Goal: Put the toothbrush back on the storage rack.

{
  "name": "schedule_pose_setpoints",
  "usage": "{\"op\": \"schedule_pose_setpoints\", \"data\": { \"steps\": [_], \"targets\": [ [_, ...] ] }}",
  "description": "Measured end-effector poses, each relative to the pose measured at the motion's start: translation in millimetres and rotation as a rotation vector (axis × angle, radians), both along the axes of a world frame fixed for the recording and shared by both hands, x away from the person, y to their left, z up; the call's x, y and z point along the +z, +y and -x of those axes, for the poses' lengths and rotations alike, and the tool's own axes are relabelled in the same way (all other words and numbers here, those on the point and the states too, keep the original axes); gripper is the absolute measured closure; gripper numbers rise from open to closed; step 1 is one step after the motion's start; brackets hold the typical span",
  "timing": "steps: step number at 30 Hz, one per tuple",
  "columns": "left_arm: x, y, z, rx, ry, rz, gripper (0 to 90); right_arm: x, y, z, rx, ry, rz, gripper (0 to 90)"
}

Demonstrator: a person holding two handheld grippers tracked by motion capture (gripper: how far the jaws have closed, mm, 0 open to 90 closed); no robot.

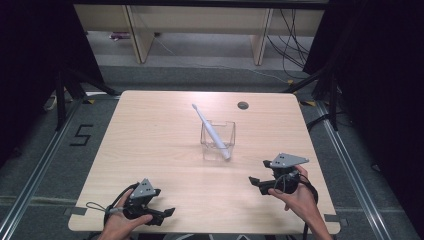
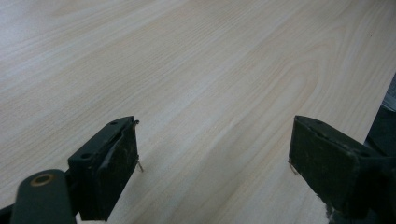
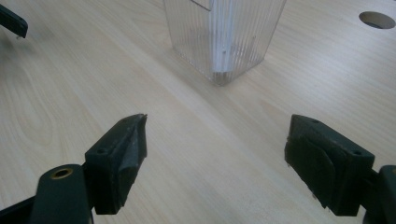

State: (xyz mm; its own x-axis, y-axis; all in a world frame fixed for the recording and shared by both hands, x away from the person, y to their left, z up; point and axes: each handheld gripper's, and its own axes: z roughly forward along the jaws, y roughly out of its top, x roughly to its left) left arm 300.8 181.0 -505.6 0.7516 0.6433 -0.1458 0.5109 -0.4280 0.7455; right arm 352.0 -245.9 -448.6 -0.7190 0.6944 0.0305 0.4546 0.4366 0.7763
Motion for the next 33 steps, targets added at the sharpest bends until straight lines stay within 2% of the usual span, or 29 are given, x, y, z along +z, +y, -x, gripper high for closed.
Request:
{"op": "schedule_pose_setpoints", "data": {
  "steps": [1, 3, 5, 11, 14, 15, 16, 17, 21, 26, 27, 29, 30, 31, 32, 33],
  "targets": [
    [0.0, 0.0, 0.0, 0.001, 0.0, 0.001, 14.9, -0.9, -1.1, -0.5, 0.008, -0.018, 0.002, 21.0],
    [0.0, 0.1, -0.1, 0.003, 0.0, 0.0, 14.9, -2.7, -1.3, 0.8, 0.016, -0.01, -0.002, 20.5],
    [-0.1, -0.5, 0.2, 0.011, 0.0, 0.01, 14.9, -4.0, -2.2, 2.3, 0.017, -0.021, 0.004, 20.1],
    [0.1, -0.2, 0.3, 0.012, -0.003, 0.01, 14.9, -7.9, -2.5, 7.6, 0.005, -0.004, -0.001, 16.7],
    [0.1, -0.3, 0.3, 0.013, -0.004, 0.01, 14.9, -10.2, -4.7, 8.2, 0.026, -0.029, 0.002, 16.2],
    [0.1, -0.3, 0.3, 0.013, -0.003, 0.01, 14.9, -10.3, -4.6, 10.5, 0.011, -0.023, -0.002, 16.2],
    [0.0, -0.3, 0.2, 0.013, -0.003, 0.01, 14.9, -11.0, -5.7, 9.8, 0.02, -0.043, 0.007, 16.1],
    [-0.1, -0.4, 0.2, 0.013, -0.002, 0.01, 14.9, -11.9, -5.8, 11.3, 0.016, -0.027, 0.001, 16.1],
    [-0.2, -0.4, 0.2, 0.013, -0.002, 0.009, 14.9, -14.0, -7.9, 14.9, 0.019, -0.017, -0.001, 16.1],
    [0.0, -0.5, 0.3, 0.013, -0.004, 0.009, 14.9, -19.0, -10.3, 20.4, 0.014, -0.03, 0.003, 16.3],
    [0.0, -0.4, 0.3, 0.013, -0.003, 0.009, 14.9, -19.7, -10.1, 22.0, 0.004, -0.014, -0.002, 16.4],
    [0.0, -0.4, 0.2, 0.014, -0.003, 0.009, 14.9, -21.0, -11.9, 23.0, 0.011, -0.038, 0.015, 16.5],
    [-0.1, -0.4, 0.2, 0.013, -0.004, 0.009, 14.9, -21.9, -12.0, 24.6, 0.009, -0.023, 0.002, 16.5],
    [0.3, 0.2, 0.0, 0.007, -0.005, -0.001, 14.9, -21.9, -12.9, 24.7, 0.016, -0.027, 0.008, 16.5],
    [0.1, -0.3, 0.2, 0.011, -0.004, 0.008, 14.9, -22.9, -13.3, 25.7, 0.013, -0.017, 0.005, 16.5],
    [0.5, 0.5, -0.1, 0.005, -0.005, -0.004, 14.9, -22.9, -13.0, 27.6, 0.003, 0.002, -0.003, 16.5]
  ]
}}
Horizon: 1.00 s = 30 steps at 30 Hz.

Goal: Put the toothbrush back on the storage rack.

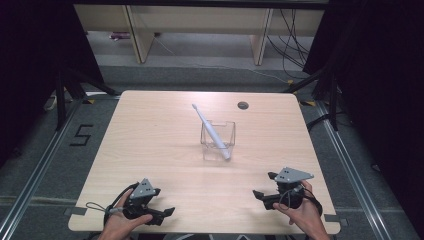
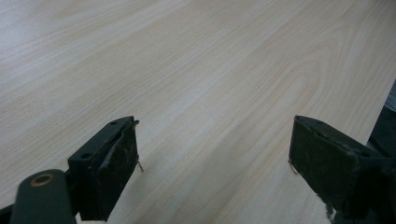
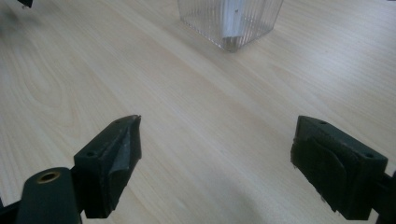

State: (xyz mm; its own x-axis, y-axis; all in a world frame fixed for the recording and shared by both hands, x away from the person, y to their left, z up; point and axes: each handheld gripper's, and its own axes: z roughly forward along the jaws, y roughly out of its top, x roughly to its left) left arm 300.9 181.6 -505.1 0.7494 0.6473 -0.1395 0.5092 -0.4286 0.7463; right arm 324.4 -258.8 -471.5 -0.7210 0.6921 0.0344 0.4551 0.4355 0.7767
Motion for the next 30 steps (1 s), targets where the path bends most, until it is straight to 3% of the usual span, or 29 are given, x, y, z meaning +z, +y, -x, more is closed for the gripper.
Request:
{"op": "schedule_pose_setpoints", "data": {
  "steps": [3, 8, 10, 11, 13, 16, 19, 24, 26, 27, 28, 30],
  "targets": [
    [-0.2, -0.3, 0.1, 0.003, 0.0, 0.003, 14.9, -0.1, -2.8, 1.2, -0.003, -0.025, 0.006, 16.5],
    [-0.1, -0.2, 0.1, 0.002, -0.001, 0.001, 14.9, -3.6, -5.0, 5.1, -0.007, 0.01, 0.012, 16.4],
    [-0.3, -0.5, 0.2, 0.004, 0.0, 0.004, 14.9, -4.3, -6.1, 5.7, 0.003, 0.011, 0.017, 16.4],
    [-0.3, -0.4, 0.1, 0.001, -0.001, 0.001, 14.9, -4.6, -6.6, 6.5, -0.004, -0.014, 0.024, 16.4],
    [-0.2, -0.5, 0.2, 0.001, -0.001, 0.001, 14.9, -6.0, -6.7, 8.3, -0.006, 0.011, 0.027, 16.4],
    [-0.2, -0.3, 0.1, 0.002, 0.0, 0.001, 14.9, -8.5, -8.2, 10.2, -0.017, 0.001, 0.046, 16.5],
    [-0.2, -0.4, 0.2, 0.0, -0.001, 0.001, 14.9, -9.8, -9.9, 12.6, -0.012, 0.025, 0.041, 16.4],
    [-0.3, -0.4, 0.1, 0.002, 0.0, 0.002, 14.9, -12.1, -14.1, 14.8, -0.006, -0.002, 0.07, 16.5],
    [-0.2, -0.5, 0.2, 0.001, -0.001, 0.002, 14.9, -14.2, -15.2, 16.3, -0.004, 0.016, 0.056, 16.5],
    [-0.2, -0.5, 0.2, 0.001, -0.001, 0.002, 14.9, -14.2, -14.7, 19.5, -0.031, 0.045, 0.049, 16.4],
    [-0.3, -0.4, 0.1, 0.001, -0.001, 0.002, 14.9, -15.0, -16.6, 17.6, -0.007, 0.007, 0.062, 16.4],
    [-0.3, -0.4, 0.1, 0.002, 0.0, 0.003, 14.9, -16.1, -17.2, 19.5, -0.008, 0.026, 0.065, 16.4]
  ]
}}
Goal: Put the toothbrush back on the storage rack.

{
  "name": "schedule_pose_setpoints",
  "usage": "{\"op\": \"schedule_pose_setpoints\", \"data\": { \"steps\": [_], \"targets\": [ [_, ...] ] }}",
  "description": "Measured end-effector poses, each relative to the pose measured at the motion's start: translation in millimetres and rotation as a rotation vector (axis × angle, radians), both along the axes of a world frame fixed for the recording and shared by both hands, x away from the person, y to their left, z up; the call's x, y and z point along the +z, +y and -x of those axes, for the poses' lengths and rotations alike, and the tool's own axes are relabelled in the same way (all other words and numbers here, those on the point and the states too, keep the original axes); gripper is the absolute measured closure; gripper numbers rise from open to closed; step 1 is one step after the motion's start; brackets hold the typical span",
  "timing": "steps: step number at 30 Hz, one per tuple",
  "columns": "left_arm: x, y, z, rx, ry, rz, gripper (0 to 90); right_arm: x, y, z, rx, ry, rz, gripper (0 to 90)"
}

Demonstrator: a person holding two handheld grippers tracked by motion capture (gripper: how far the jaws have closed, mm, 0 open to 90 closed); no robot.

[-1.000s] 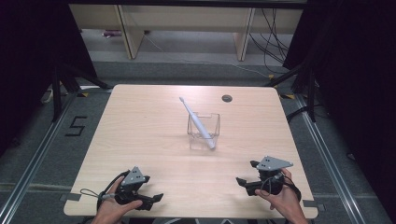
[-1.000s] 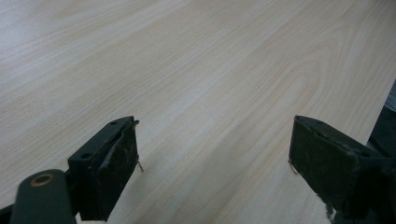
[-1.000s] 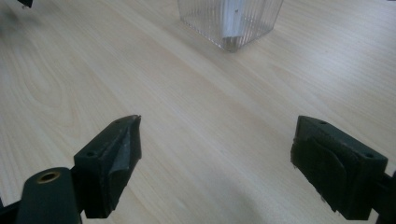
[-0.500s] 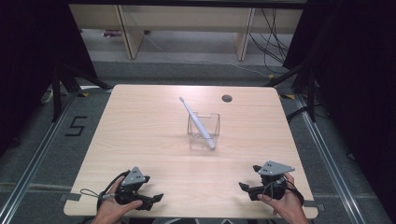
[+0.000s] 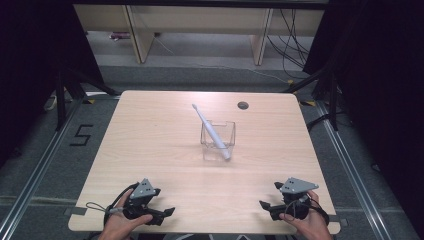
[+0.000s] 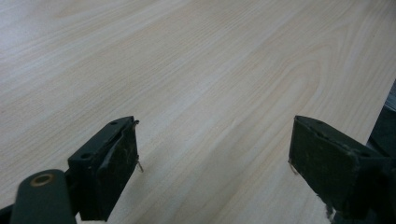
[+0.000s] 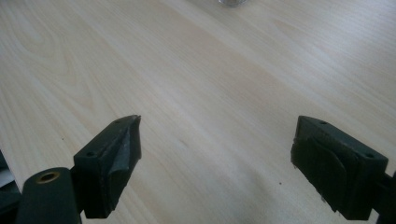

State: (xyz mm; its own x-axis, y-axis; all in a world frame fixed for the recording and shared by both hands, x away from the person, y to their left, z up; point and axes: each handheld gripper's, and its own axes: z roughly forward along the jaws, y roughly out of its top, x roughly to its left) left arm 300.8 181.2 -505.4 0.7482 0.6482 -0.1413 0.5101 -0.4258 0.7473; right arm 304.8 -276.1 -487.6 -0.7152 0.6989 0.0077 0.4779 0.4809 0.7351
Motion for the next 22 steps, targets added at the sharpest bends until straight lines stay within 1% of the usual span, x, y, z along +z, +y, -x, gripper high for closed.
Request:
{"op": "schedule_pose_setpoints", "data": {
  "steps": [1, 2, 3, 4, 5, 7, 9, 10, 12, 14, 15, 16, 17, 19, 20, 22],
  "targets": [
    [0.0, 0.0, 0.0, -0.001, -0.001, 0.0, 14.9, -0.8, -0.4, 0.5, 0.0, -0.003, 0.0, 16.4],
    [0.1, -0.1, 0.1, -0.001, -0.002, -0.001, 14.9, -1.3, -1.1, 1.0, 0.004, -0.017, 0.009, 16.4],
    [0.1, 0.0, 0.1, 0.0, -0.001, -0.001, 14.9, -1.4, -0.8, 2.7, -0.004, -0.004, 0.005, 16.4],
    [0.1, 0.0, 0.0, -0.001, -0.001, -0.001, 14.9, -1.9, -1.2, 2.6, 0.006, -0.007, 0.008, 16.4],
    [0.2, 0.1, 0.1, 0.0, -0.001, -0.001, 14.9, -2.7, -1.8, 2.4, 0.015, -0.023, 0.013, 16.4],
    [0.3, 0.2, 0.2, 0.0, -0.001, -0.001, 14.9, -2.3, -1.5, 5.4, 0.004, 0.006, 0.009, 16.4],
    [0.2, 0.2, 0.2, 0.0, -0.001, -0.002, 14.9, -3.2, -2.2, 5.0, 0.023, 0.004, 0.011, 16.4],
    [0.2, 0.1, 0.2, 0.0, -0.001, -0.001, 14.9, -2.9, -2.3, 7.1, 0.008, -0.002, 0.012, 16.4],
    [0.1, 0.0, 0.1, -0.001, -0.002, -0.002, 14.9, -4.0, -3.8, 6.1, 0.027, -0.004, 0.017, 16.5],
    [0.2, 0.1, 0.1, 0.0, -0.002, -0.002, 14.9, -4.2, -4.4, 7.0, 0.019, 0.004, 0.011, 16.5],
    [0.1, 0.1, 0.2, 0.001, -0.002, -0.001, 14.9, -4.5, -5.3, 7.2, 0.016, -0.016, 0.022, 16.5],
    [0.2, 0.2, 0.1, 0.0, -0.002, -0.002, 14.9, -3.9, -5.4, 7.7, 0.01, -0.011, 0.021, 16.5],
    [0.2, 0.1, 0.1, 0.001, -0.002, -0.002, 14.9, -4.8, -5.6, 7.2, 0.019, -0.016, 0.021, 16.5],
    [0.2, 0.1, 0.2, 0.0, -0.002, -0.001, 14.9, -4.2, -5.4, 7.8, 0.021, 0.007, 0.018, 16.5],
    [0.2, 0.2, 0.2, 0.0, -0.002, -0.002, 14.9, -4.1, -5.6, 7.9, 0.017, -0.003, 0.022, 16.5],
    [0.3, 0.3, 0.2, 0.001, -0.002, -0.002, 14.9, -4.3, -5.5, 8.0, 0.019, 0.003, 0.021, 16.5]
  ]
}}
